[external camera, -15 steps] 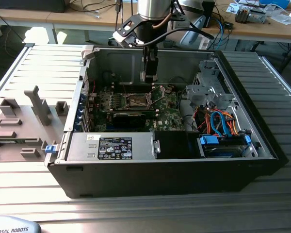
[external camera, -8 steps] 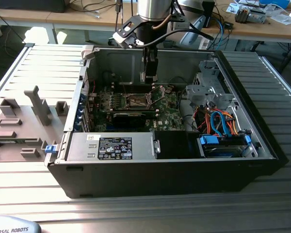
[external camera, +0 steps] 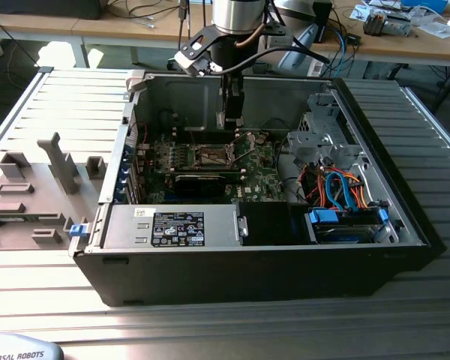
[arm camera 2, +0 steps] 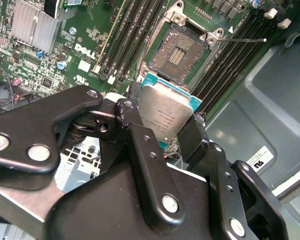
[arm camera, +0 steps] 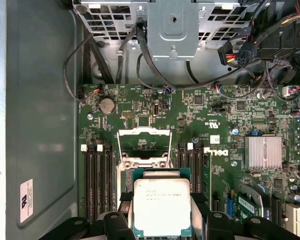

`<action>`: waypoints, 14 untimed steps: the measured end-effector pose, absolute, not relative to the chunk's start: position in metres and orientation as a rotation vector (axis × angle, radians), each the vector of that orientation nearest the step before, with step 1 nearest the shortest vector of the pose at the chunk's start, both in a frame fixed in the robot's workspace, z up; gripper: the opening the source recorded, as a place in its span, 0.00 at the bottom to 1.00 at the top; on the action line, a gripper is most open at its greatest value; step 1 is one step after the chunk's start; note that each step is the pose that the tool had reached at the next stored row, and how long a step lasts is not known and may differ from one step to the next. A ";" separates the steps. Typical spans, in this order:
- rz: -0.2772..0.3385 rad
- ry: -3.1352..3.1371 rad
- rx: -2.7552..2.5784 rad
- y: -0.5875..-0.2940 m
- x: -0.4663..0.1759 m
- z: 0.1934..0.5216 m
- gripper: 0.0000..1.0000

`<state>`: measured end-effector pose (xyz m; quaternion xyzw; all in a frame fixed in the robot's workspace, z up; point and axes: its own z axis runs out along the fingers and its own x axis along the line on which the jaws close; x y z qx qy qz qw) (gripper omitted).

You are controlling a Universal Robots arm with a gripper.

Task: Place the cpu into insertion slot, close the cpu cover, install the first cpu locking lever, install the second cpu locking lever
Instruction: 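Place the cpu into insertion slot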

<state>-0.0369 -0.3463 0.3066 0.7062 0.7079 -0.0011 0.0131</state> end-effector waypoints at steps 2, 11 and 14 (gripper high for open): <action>-0.003 2.206 2.200 -0.346 -0.037 0.306 0.54; -0.003 2.206 2.200 -0.346 -0.037 0.304 0.54; -0.003 2.206 2.200 -0.346 -0.037 0.304 0.54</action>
